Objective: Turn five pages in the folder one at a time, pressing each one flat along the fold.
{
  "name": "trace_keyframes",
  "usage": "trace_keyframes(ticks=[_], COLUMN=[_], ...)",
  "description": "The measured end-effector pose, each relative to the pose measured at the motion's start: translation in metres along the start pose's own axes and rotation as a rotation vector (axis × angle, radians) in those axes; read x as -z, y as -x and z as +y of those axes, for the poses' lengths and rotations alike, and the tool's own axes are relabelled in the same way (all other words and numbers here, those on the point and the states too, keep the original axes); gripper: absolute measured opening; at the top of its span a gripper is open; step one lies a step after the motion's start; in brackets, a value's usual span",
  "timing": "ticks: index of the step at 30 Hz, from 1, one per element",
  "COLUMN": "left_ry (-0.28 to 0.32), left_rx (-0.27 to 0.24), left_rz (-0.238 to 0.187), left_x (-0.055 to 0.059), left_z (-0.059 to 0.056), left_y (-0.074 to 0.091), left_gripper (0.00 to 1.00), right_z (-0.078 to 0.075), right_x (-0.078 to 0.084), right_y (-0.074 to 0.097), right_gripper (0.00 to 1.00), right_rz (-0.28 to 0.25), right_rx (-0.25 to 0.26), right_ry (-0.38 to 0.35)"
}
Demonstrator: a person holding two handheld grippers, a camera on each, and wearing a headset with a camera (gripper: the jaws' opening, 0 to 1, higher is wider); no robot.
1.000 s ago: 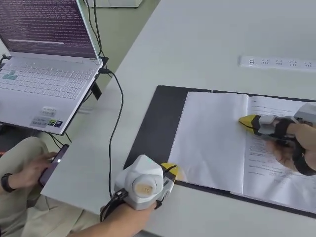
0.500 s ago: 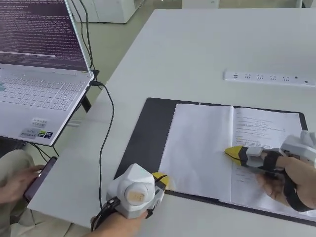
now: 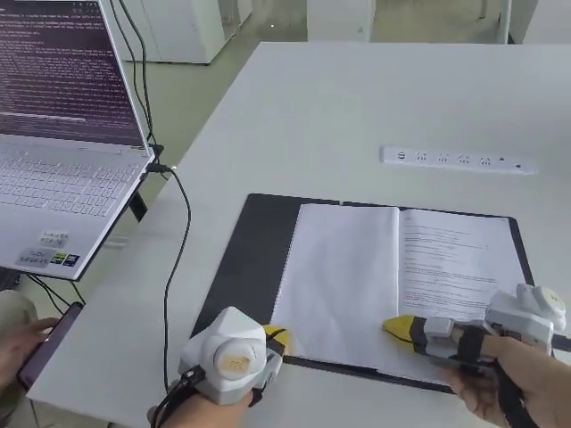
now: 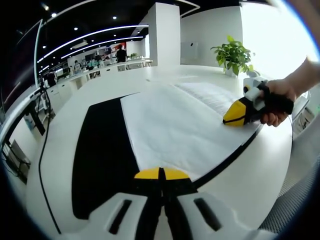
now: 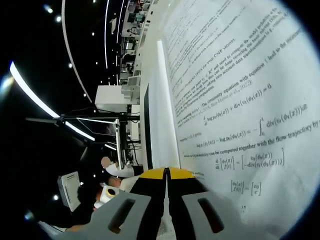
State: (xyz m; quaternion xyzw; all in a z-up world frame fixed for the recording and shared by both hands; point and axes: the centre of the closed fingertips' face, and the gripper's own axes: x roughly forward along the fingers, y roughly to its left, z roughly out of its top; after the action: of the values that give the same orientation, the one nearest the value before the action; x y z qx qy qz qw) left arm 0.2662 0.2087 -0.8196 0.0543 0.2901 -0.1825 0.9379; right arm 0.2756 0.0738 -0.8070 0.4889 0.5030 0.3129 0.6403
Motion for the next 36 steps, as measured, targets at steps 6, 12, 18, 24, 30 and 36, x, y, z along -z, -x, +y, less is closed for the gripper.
trace_keyframes(ticks=[6, 12, 18, 24, 30, 36], left_ry=[-0.001, -0.002, -0.006, -0.005, 0.024, 0.046], left_rx=[-0.006, -0.003, -0.002, -0.001, -0.002, 0.010], left_rz=[0.005, 0.009, 0.012, 0.016, 0.020, 0.094], left_x=[0.000, -0.001, -0.001, -0.001, -0.002, 0.000], left_z=[0.000, -0.001, -0.001, -0.001, -0.001, 0.000], left_y=[0.000, 0.000, 0.000, 0.002, 0.003, 0.006], left_gripper=[0.00, 0.00, 0.00, 0.00, 0.00, 0.00], right_z=[-0.002, -0.002, 0.000, 0.009, 0.011, 0.026], right_x=[0.012, 0.032, 0.050, 0.066, 0.056, 0.032], right_y=[0.005, 0.011, 0.017, 0.025, 0.041, 0.075], right_gripper=[0.00, 0.00, 0.00, 0.00, 0.00, 0.05], right_rz=[-0.018, -0.005, 0.004, 0.000, -0.122, -0.318], right_rx=[-0.005, -0.004, -0.007, -0.026, -0.003, 0.021], right_ry=[-0.020, -0.035, -0.035, -0.025, 0.005, 0.094])
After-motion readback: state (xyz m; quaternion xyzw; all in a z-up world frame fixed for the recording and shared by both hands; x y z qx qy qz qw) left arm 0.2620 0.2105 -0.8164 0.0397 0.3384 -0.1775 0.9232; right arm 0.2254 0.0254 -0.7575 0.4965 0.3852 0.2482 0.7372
